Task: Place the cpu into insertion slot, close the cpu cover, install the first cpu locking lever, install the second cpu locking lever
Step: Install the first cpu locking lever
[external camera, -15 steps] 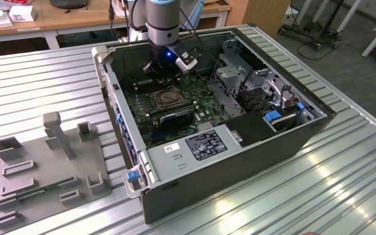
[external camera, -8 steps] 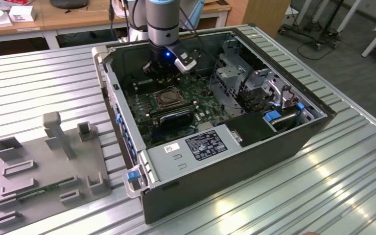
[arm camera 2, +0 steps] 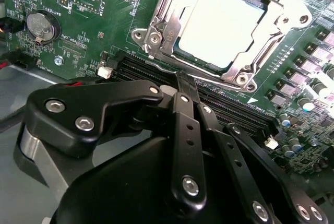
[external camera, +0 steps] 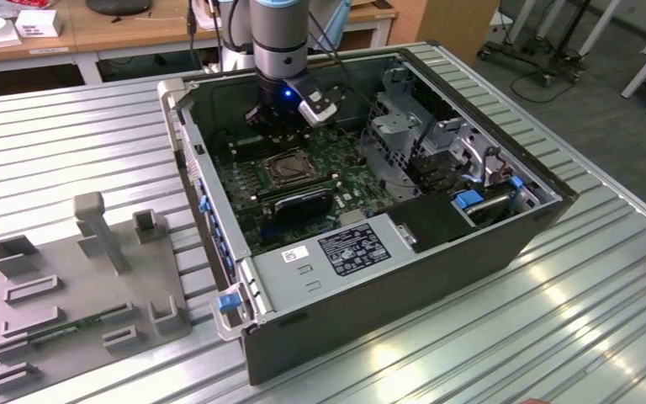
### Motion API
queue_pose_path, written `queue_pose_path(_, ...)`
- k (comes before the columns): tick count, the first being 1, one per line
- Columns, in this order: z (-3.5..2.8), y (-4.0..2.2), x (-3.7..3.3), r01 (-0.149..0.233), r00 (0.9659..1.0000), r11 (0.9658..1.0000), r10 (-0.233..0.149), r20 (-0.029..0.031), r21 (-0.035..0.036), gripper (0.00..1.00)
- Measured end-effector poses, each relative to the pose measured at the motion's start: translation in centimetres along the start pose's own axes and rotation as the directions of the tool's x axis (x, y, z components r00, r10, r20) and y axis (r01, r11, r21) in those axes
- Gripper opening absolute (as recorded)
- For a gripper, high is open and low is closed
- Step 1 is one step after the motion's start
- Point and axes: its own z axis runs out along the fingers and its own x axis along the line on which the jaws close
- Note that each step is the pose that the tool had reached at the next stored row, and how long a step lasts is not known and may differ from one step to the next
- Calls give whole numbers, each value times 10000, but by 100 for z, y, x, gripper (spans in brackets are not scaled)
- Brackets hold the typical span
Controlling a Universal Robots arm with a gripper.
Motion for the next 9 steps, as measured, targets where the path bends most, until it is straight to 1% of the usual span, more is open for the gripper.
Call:
queue_pose_path(2,1,0,0,-260,9997,9997,260,27,18,11)
queue_pose_path(5,2,0,0,-686,9976,9976,685,72,49,11)
queue_pose_path(6,2,-1,0,-742,9972,9972,741,77,54,11)
queue_pose_path(9,2,0,0,-753,9971,9971,752,79,55,11)
